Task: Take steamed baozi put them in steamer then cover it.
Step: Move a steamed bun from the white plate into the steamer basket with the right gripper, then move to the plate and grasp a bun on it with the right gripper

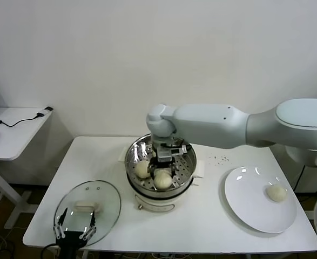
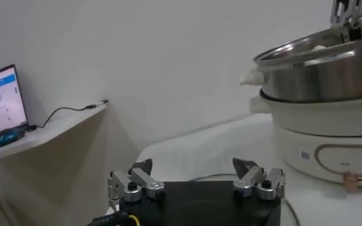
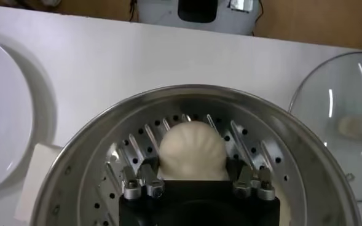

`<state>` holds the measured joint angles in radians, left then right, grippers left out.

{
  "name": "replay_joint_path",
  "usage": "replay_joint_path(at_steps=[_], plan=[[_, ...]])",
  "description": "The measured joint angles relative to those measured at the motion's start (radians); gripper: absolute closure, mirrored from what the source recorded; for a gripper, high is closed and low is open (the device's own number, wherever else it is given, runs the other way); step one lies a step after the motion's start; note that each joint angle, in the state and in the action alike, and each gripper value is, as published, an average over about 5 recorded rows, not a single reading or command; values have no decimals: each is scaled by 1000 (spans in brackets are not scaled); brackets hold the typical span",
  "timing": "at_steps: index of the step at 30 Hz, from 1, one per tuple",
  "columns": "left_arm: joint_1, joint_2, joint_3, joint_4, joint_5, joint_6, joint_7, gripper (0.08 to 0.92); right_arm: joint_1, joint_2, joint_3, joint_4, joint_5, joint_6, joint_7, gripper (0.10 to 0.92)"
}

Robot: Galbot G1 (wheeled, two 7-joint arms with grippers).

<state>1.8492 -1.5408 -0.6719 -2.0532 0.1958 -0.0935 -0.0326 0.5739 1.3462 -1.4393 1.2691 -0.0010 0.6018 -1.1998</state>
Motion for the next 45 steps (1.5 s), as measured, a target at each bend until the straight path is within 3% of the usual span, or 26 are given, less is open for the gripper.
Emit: replay_joint_path(at_steps=[6,21,37,45], plan=[[5,3,-1,7,-1,-2,-1,177,-8,-3,7,1,5,-1,-2,207],[10,9,-1,6,-3,-7,-2,177,71,-90,24,-10,52,-12,12,203],[9,25,5,-2,-10,-14,-1,177,218,-434,-144,-4,364,-537,171,203],[10,24,12,-2,-4,-14,0,177,119,-654,-93,-13,362,-691,158,203]])
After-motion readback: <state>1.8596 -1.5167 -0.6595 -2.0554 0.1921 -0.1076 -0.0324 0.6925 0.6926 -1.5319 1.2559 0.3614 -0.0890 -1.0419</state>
